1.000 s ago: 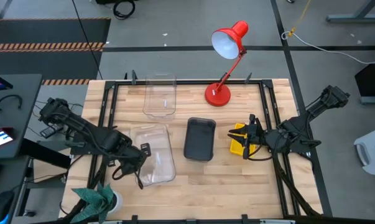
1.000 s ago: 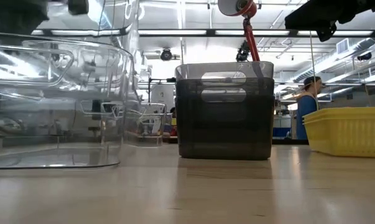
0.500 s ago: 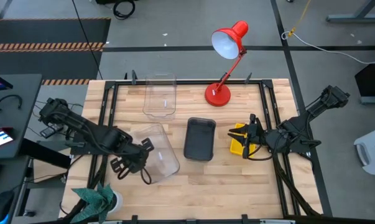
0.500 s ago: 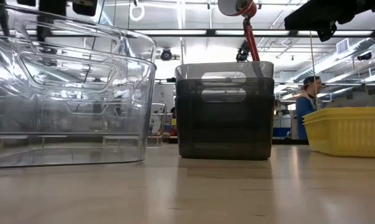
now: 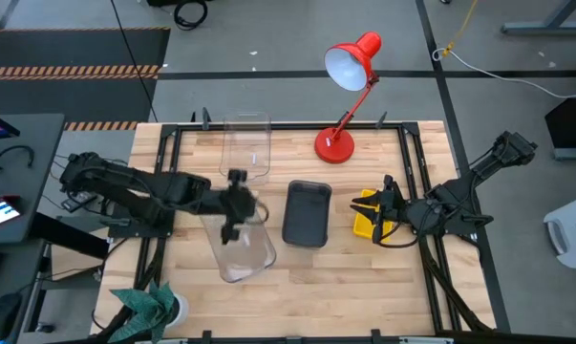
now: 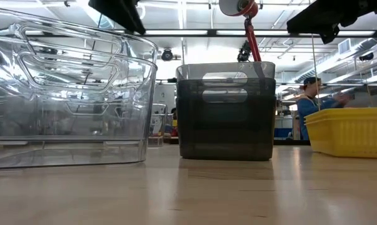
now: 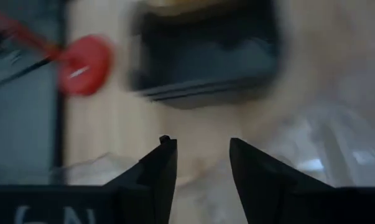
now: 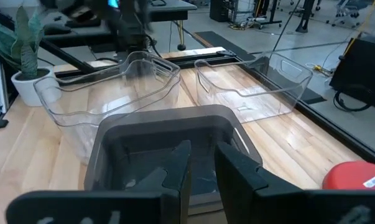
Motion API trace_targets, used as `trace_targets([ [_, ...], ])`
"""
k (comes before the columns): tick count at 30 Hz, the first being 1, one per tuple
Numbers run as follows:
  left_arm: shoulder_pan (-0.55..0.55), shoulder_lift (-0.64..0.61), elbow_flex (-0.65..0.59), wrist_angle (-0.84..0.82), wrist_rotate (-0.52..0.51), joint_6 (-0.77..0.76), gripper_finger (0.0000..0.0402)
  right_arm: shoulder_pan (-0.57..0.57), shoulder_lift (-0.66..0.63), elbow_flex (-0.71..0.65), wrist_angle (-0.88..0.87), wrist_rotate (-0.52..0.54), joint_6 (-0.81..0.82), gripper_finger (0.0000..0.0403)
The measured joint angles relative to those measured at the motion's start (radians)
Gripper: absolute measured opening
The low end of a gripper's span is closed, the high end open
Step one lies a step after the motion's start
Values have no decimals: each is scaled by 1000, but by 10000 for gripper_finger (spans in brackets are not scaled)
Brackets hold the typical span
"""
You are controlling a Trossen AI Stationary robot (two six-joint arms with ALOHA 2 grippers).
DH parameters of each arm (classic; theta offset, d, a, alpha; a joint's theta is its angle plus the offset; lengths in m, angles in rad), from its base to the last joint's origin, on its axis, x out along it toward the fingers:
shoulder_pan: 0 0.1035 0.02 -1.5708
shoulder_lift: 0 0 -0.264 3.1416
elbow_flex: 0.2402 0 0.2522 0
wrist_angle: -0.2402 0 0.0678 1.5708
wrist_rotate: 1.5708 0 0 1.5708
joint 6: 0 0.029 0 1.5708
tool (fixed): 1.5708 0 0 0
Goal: Stack baskets by color
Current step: Stack the top transparent bin on the bottom transparent bins
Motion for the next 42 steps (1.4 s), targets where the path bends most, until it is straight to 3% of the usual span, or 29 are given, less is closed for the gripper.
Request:
trace_targets([
  [3, 75, 2, 0, 45, -51, -41, 145, -1, 0, 0, -7, 1, 19, 77],
  [8, 245, 62, 7, 70, -9, -63, 129, -1, 0, 0, -12, 2, -11, 77],
  [14, 395, 185, 85, 40, 212, -114, 128, -2, 0, 0, -5, 1, -84, 77],
  [22, 470, 362, 155, -152, 258, -87, 198, -2, 0, 0, -27, 0, -147, 77],
  [27, 480, 405, 156, -192, 199, -78, 252, -19, 0, 0, -2, -2, -200, 77],
  [31, 480, 437, 157, -209, 188, -64, 267, -45, 0, 0, 0, -90, -168, 77],
  [35, 486, 472, 157, -205, 168, -80, 253, -52, 0, 0, -2, -209, -154, 77],
  [42, 498, 495, 160, -210, 199, -101, 190, -52, -3, 16, -8, -238, -181, 77],
])
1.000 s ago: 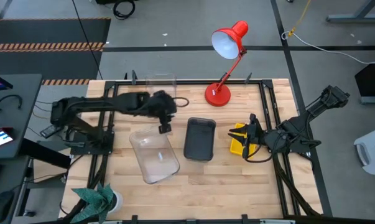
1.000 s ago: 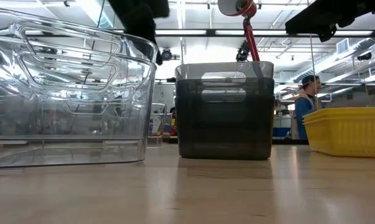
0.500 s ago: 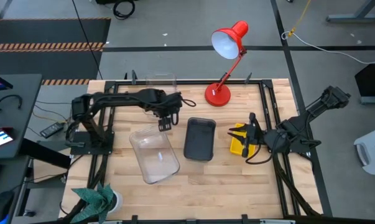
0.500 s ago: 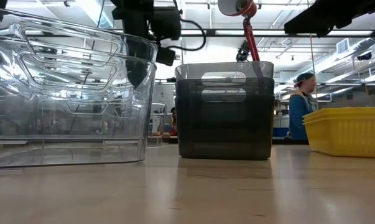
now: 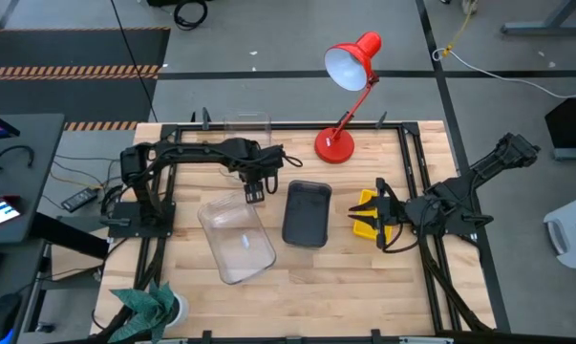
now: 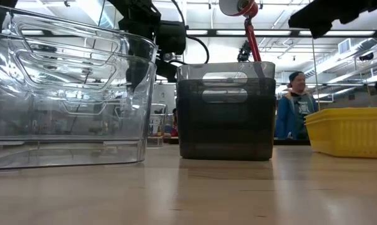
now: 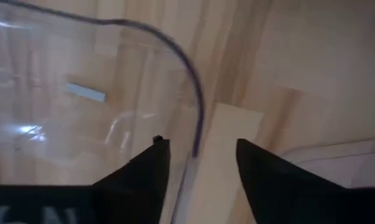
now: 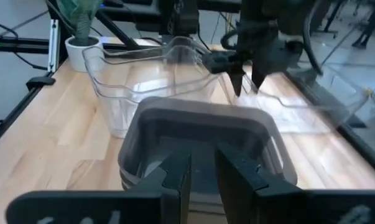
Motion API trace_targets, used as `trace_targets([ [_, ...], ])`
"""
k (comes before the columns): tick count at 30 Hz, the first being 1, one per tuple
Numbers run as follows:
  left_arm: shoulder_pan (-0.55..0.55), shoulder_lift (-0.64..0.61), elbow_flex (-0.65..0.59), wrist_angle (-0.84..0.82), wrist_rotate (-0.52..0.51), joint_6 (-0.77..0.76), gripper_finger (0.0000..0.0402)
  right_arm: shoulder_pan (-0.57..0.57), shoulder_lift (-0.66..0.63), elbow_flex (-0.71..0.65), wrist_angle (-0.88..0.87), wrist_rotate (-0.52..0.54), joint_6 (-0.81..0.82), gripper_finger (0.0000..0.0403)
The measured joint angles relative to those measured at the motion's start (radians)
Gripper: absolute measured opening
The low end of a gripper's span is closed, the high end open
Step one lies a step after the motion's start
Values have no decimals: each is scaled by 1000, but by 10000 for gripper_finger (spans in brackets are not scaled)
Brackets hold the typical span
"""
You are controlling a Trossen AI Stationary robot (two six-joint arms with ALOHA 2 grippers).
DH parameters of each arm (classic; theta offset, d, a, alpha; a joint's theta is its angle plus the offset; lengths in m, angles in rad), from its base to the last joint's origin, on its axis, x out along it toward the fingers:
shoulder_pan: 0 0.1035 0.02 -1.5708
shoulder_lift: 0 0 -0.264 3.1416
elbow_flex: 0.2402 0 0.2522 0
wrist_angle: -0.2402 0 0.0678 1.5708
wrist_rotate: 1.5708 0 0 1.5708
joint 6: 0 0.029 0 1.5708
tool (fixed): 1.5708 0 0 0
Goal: Stack baskets by color
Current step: Stack the top transparent bin on the bottom transparent bins
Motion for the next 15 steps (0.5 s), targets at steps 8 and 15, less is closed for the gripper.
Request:
trace_targets([
  [8, 32, 10, -7, -5, 23, 13, 47, -12, 0, 106, 3, 1, -236, 77],
  [15, 25, 7, -6, 3, 5, 5, 8, -50, 0, 156, 5, 34, -393, 77],
])
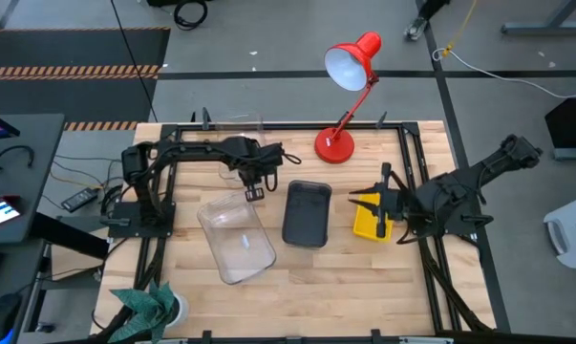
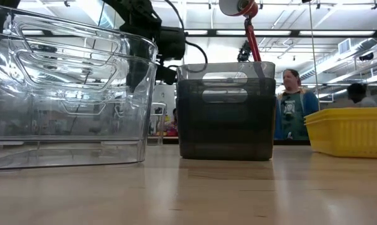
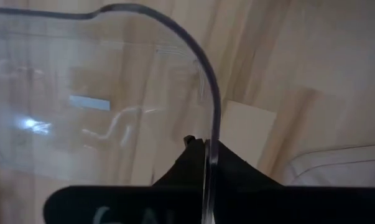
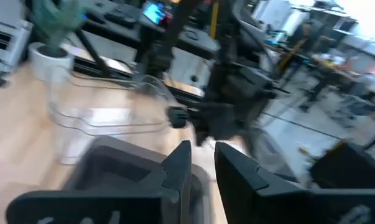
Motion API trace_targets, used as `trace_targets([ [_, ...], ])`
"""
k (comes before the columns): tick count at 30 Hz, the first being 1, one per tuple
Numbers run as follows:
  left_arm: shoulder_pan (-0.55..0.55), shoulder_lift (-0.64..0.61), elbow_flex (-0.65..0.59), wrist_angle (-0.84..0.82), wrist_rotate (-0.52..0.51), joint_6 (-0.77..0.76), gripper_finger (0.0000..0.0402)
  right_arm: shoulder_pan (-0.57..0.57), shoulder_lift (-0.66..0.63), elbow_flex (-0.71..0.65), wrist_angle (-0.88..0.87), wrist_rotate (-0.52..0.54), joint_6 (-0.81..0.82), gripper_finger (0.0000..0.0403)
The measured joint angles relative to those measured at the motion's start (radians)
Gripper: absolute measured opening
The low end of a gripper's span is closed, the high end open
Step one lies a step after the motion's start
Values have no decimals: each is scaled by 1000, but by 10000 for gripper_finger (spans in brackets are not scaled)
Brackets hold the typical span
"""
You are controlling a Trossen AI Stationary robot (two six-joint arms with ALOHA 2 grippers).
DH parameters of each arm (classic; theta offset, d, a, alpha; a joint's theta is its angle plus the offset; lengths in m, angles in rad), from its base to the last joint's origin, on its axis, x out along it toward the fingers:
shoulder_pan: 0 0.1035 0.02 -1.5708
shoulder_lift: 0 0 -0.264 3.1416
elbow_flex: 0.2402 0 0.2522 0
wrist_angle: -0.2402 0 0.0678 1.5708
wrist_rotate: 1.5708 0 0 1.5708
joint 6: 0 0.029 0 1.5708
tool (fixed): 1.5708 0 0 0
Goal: Stack baskets by color
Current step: Stack the top transparent bin on the bottom transparent bins
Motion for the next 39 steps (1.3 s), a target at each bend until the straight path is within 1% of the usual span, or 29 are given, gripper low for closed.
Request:
trace_targets([
  [2, -8, -3, 0, -1, -24, -10, 6, -14, 0, 0, -1, 31, -20, 77],
  [5, -17, -3, 0, -12, -28, -23, 4, -29, 0, 0, -1, 77, -47, 77],
  [9, -36, -3, 25, -39, -68, -54, 3, -48, 0, 0, -1, 82, -75, 77],
  [12, -54, -3, 87, -66, -108, -80, 2, -67, 0, 0, -2, 79, -92, 77],
  [15, -71, -4, 163, -103, -116, -106, 2, -95, 0, -1, 2, 39, -78, 77],
  [17, -83, -5, 205, -109, -116, -125, 2, -112, -1, -18, 25, 12, -34, 77],
  [21, -105, -5, 306, -154, -116, -164, 2, -121, 0, -69, 22, 8, 68, 77],
  [25, -142, -5, 419, -258, -122, -237, 2, -100, 0, -126, 21, 21, 156, 77],
  [28, -180, -5, 518, -343, -145, -302, 2, -83, 0, -175, 42, 21, 200, 77],
  [32, -233, -5, 622, -419, -151, -397, 3, -60, 0, -261, 153, 21, 244, 77],
  [36, -291, -6, 708, -494, -116, -511, 3, -36, 0, -338, 270, 20, 250, 77],
  [39, -345, -6, 748, -547, -94, -604, 3, -26, 0, -371, 299, 21, 270, 77],
])
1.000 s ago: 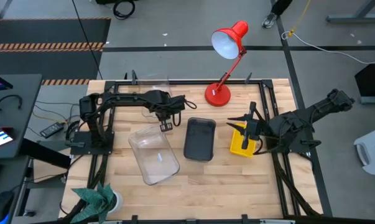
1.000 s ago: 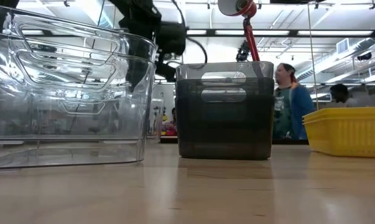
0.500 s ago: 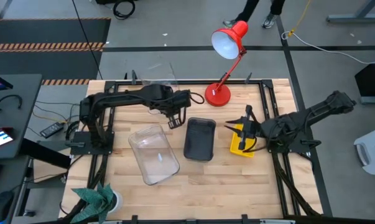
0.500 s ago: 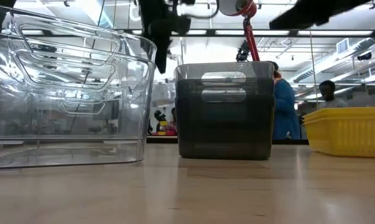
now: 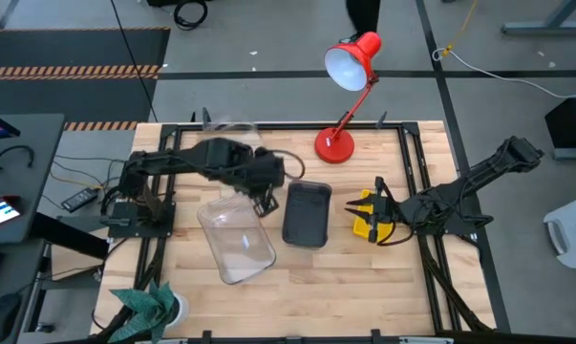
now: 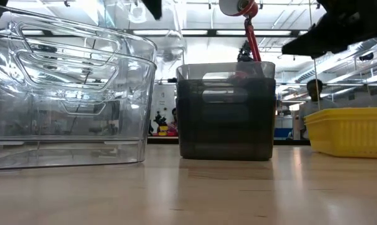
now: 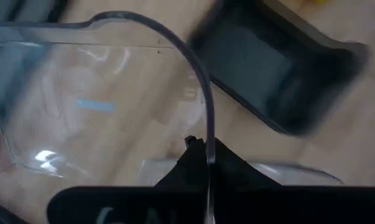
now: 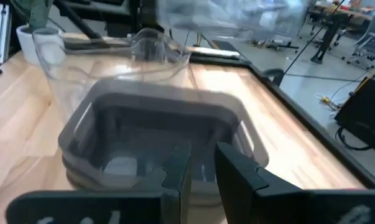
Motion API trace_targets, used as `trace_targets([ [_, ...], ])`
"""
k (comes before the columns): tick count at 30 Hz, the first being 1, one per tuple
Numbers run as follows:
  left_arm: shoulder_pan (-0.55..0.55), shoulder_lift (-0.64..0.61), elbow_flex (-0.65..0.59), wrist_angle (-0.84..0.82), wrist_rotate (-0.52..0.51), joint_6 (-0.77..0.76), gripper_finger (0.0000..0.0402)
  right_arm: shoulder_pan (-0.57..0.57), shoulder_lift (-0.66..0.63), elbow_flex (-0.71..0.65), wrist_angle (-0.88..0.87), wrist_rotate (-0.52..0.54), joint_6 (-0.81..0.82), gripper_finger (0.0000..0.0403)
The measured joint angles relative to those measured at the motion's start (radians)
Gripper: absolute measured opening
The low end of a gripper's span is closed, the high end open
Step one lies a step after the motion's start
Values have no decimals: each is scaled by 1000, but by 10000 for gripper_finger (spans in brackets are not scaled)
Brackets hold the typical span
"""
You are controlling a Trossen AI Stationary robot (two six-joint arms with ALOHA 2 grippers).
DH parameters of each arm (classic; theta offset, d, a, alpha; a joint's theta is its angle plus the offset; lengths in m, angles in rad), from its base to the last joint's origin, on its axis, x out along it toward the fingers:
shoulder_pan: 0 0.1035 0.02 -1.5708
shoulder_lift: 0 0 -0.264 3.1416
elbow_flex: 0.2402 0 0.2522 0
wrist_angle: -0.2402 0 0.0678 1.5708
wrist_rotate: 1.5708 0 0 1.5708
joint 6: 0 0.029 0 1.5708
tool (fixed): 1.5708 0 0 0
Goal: Stack baskets by color
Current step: Stack the top transparent bin on the bottom transparent bins
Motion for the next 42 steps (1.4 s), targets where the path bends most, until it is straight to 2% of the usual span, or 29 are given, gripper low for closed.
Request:
trace_targets([
  [6, -132, 0, 25, -50, 98, -164, 3, 8, 0, -22, -1, 0, 13, 77],
  [15, -370, 0, 25, -53, 81, -427, 3, 3, 0, -22, -7, 0, -72, 77],
  [22, -480, 0, 25, 34, 71, -575, 4, -4, 0, -22, -1, 0, -93, 77],
  [27, -516, 13, 27, 89, 40, -591, 4, -4, 0, -22, -1, -5, -89, 77],
  [33, -515, 69, 27, 40, 77, -600, 4, -4, 0, -22, 11, -55, -82, 77],
  [42, -479, 172, 26, -32, 125, -550, 4, -3, 0, -22, 17, -76, -81, 77],
])
